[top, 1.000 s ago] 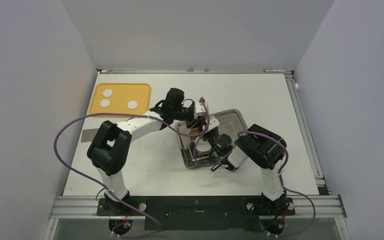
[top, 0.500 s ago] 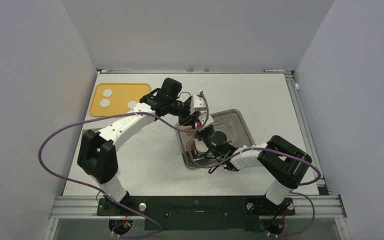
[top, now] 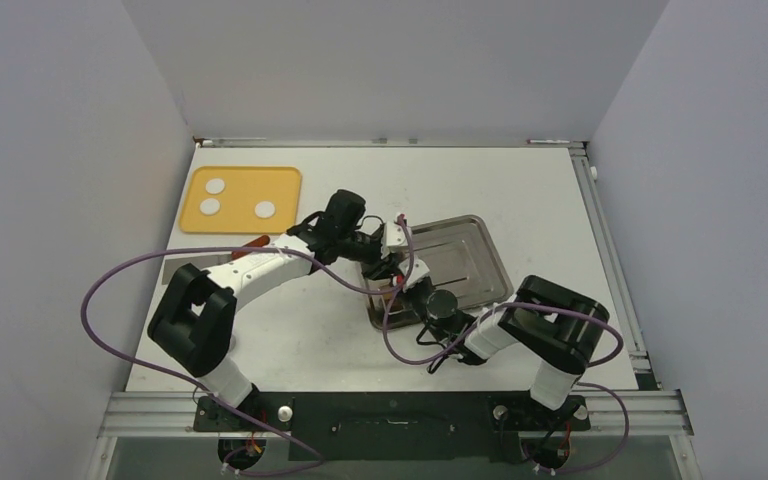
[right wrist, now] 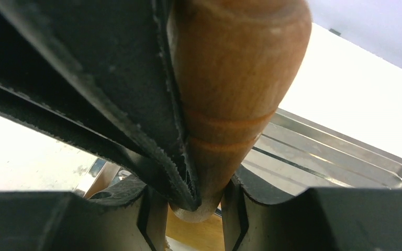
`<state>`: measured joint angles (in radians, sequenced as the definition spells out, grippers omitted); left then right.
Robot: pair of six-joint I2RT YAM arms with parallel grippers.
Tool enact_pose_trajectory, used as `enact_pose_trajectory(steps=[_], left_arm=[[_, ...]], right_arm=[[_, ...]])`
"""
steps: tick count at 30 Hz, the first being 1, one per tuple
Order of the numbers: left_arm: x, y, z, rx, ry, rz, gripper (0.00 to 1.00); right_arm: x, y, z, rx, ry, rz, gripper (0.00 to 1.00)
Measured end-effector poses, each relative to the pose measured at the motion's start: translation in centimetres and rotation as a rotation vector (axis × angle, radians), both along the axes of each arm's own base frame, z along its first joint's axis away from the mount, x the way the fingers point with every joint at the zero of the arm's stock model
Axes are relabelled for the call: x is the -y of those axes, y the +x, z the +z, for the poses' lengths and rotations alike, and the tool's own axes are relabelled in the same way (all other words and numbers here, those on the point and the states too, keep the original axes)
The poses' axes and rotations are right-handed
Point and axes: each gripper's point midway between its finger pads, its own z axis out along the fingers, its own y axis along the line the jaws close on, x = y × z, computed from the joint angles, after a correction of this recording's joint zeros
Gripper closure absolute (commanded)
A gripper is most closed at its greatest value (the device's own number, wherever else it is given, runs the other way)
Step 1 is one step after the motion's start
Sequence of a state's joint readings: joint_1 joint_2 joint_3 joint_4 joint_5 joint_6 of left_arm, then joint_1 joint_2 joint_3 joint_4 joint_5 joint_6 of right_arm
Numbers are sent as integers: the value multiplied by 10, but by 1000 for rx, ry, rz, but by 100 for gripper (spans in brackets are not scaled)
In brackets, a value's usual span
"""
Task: Roll out the dumpling wrappers from the dough
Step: Flatten out the dough on the work surface.
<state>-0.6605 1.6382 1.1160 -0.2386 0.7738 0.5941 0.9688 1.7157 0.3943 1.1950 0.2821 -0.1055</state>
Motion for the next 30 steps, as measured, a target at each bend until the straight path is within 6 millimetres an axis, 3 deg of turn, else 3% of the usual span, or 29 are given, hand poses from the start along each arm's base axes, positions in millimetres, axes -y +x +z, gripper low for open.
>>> enact_pose_trajectory(steps=[9,12,19,30], left_arm=[[16,16,-2,63,-99,23,100],[23,26,-2,69,-117,35,100],[28,50,-1,56,-134,72,100],[22,48,-1,1,-78,75,100]], right_arm=[[11,21,-2,80,109,-43,92],[14,31,-8,66,112,-48,92],[17,53,-1,89,132,-79,92],[16,48,-1,18,73,-63,92]])
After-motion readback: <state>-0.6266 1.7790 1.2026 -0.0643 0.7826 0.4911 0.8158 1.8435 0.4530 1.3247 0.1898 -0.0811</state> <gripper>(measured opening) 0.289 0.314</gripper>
